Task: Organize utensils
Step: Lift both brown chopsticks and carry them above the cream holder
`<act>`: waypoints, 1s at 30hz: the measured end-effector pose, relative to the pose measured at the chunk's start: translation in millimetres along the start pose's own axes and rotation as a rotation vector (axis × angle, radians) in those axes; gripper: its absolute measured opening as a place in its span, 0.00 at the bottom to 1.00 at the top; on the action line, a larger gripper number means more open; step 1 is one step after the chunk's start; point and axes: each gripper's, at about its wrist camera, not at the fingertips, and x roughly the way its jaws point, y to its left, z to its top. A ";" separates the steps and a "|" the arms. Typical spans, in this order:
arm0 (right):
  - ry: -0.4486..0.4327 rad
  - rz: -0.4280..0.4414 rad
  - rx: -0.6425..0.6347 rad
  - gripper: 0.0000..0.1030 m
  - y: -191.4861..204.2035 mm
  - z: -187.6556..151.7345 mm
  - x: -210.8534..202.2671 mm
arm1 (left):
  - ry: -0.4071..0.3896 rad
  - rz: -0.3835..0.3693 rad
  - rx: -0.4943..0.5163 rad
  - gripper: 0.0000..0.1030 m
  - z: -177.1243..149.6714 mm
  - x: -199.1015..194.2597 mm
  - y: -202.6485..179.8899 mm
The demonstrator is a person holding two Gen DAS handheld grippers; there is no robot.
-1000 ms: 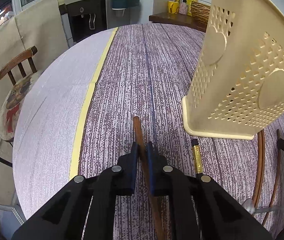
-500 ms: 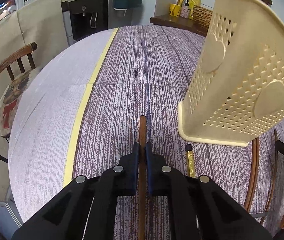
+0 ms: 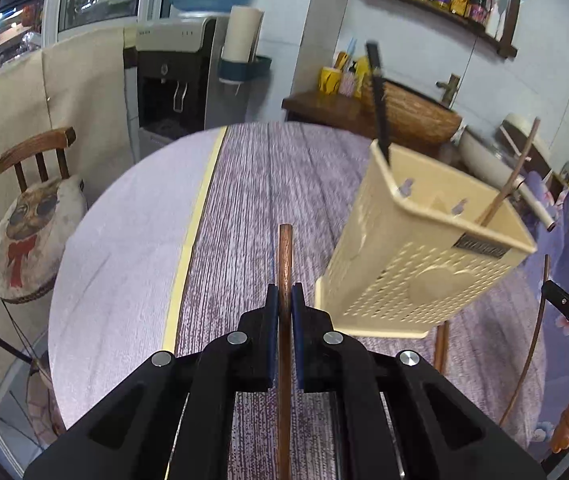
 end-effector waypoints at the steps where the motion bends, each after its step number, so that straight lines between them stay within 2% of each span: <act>1: -0.017 0.003 -0.008 0.08 1.2 2.6 -6.4 | -0.014 -0.008 0.001 0.07 2.3 -5.3 -0.8; 5: -0.093 0.023 -0.042 0.08 8.6 12.3 -39.7 | -0.067 -0.035 0.014 0.07 9.8 -27.8 -6.8; 10: -0.148 0.039 -0.065 0.08 11.9 20.1 -70.6 | -0.109 -0.051 0.019 0.07 14.9 -44.9 -6.9; 18: -0.177 0.070 -0.113 0.07 17.8 19.5 -97.2 | -0.145 -0.060 0.031 0.07 17.7 -61.0 -6.3; 30: -0.168 0.109 -0.101 0.07 13.0 22.8 -104.5 | -0.186 -0.066 0.044 0.07 19.4 -79.6 -5.3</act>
